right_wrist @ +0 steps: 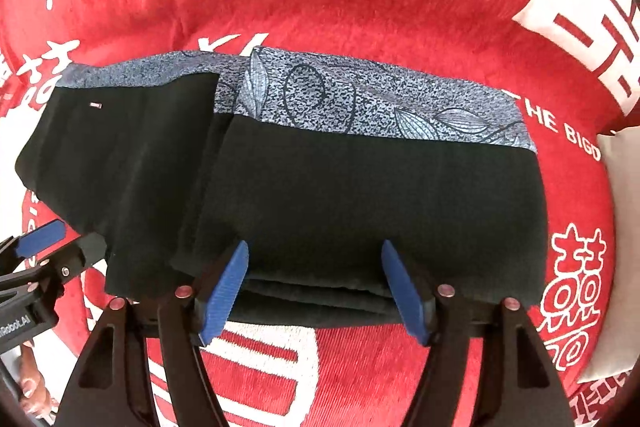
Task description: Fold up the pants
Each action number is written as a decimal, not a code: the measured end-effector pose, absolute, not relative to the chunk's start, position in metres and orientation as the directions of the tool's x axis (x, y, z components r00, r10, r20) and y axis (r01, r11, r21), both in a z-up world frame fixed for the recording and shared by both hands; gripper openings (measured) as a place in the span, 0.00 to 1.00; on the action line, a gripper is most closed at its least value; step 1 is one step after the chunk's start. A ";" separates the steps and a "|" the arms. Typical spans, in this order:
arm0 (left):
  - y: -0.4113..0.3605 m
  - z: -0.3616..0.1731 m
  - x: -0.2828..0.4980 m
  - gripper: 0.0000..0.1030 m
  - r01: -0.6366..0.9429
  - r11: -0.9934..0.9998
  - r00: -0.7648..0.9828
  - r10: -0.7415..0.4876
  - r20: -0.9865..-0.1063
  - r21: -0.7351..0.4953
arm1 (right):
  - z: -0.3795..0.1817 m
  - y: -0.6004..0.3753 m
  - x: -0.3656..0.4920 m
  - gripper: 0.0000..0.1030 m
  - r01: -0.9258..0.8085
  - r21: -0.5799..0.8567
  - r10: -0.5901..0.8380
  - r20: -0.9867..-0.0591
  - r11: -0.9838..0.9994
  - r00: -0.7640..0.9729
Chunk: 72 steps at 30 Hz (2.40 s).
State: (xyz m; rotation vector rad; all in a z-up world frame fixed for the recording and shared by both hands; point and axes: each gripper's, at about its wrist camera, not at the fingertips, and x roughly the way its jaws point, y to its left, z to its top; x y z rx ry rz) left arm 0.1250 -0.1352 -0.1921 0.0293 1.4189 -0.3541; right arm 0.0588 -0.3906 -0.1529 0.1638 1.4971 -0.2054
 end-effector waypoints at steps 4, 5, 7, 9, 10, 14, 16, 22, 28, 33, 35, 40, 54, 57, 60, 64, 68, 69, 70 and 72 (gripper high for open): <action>-0.128 -0.192 0.126 0.82 0.247 0.950 0.111 -0.225 -0.968 -0.192 | -0.142 -0.386 0.060 0.71 0.240 -0.014 -0.036 -0.996 0.971 0.086; -0.125 -0.191 0.126 0.82 0.244 0.950 0.113 -0.228 -0.967 -0.196 | -0.136 -0.384 0.061 0.70 0.238 0.004 -0.022 -0.994 0.971 0.107; -0.121 -0.191 0.126 0.82 0.236 0.951 0.116 -0.233 -0.965 -0.201 | -0.129 -0.373 0.064 0.66 0.205 0.014 -0.015 -0.990 0.979 0.137; -0.114 -0.192 0.128 0.82 0.223 0.951 0.116 -0.243 -0.963 -0.213 | -0.131 -0.361 0.069 0.60 0.165 0.027 0.005 -0.991 0.986 0.134; -0.111 -0.192 0.128 0.82 0.217 0.951 0.116 -0.249 -0.962 -0.220 | -0.135 -0.357 0.071 0.59 0.155 0.038 0.019 -0.992 0.987 0.124; -0.097 -0.191 0.130 0.82 0.195 0.947 0.117 -0.282 -0.952 -0.256 | -0.166 -0.350 0.069 0.61 0.149 0.065 0.059 -0.997 0.987 0.040; -0.089 -0.192 0.129 0.82 0.189 0.945 0.119 -0.292 -0.949 -0.268 | -0.167 -0.343 0.069 0.65 0.120 0.031 0.025 -0.998 0.992 0.054; -0.062 -0.196 0.128 0.82 0.136 0.941 0.114 -0.325 -0.939 -0.310 | -0.170 -0.325 0.066 0.70 0.040 -0.060 -0.062 -0.997 0.997 0.050; -0.033 -0.201 0.127 0.82 0.079 0.942 0.115 -0.333 -0.936 -0.325 | -0.170 -0.326 0.073 0.70 0.073 -0.063 -0.065 -0.997 0.995 0.029; -0.023 -0.202 0.130 0.82 0.059 0.928 0.118 -0.372 -0.921 -0.368 | -0.173 -0.324 0.073 0.71 0.068 -0.076 -0.078 -0.996 0.995 0.031; -0.013 -0.201 0.135 0.82 0.026 0.913 0.141 -0.407 -0.903 -0.407 | -0.173 -0.324 0.073 0.72 0.070 -0.078 -0.080 -0.996 0.994 0.027; 0.020 -0.203 0.153 0.82 -0.076 0.866 0.222 -0.468 -0.855 -0.494 | -0.173 -0.323 0.073 0.73 0.066 -0.082 -0.085 -0.996 0.994 0.031; 0.054 -0.241 0.188 0.82 -0.151 0.725 0.279 -0.621 -0.732 -0.673 | -0.173 -0.323 0.072 0.73 0.077 -0.090 -0.093 -0.995 0.993 0.037; 0.056 -0.246 0.190 0.82 -0.140 0.704 0.302 -0.639 -0.707 -0.696 | -0.174 -0.322 0.073 0.73 0.077 -0.092 -0.095 -0.995 0.993 0.038; 0.061 -0.248 0.191 0.82 -0.154 0.664 0.318 -0.668 -0.673 -0.732 | -0.174 -0.323 0.073 0.73 0.079 -0.094 -0.097 -0.995 0.992 0.038; 0.057 -0.229 0.195 0.82 -0.081 0.633 0.359 -0.702 -0.615 -0.770 | -0.174 -0.323 0.073 0.73 0.082 -0.095 -0.098 -0.995 0.992 0.036; 0.047 -0.231 0.203 0.82 -0.062 0.691 0.354 -0.660 -0.663 -0.720 | -0.175 -0.322 0.074 0.73 0.083 -0.099 -0.102 -0.994 0.992 0.031; 0.049 -0.238 0.203 0.82 -0.092 0.704 0.342 -0.642 -0.686 -0.704 | -0.175 -0.322 0.075 0.73 0.084 -0.099 -0.102 -0.994 0.992 0.028; 0.052 -0.243 0.202 0.82 -0.120 0.711 0.337 -0.627 -0.702 -0.693 | -0.175 -0.323 0.076 0.73 0.084 -0.098 -0.101 -0.995 0.992 0.027; 0.061 -0.247 0.197 0.82 -0.143 0.704 0.357 -0.618 -0.700 -0.695 | -0.175 -0.323 0.076 0.73 0.085 -0.093 -0.095 -0.995 0.992 0.026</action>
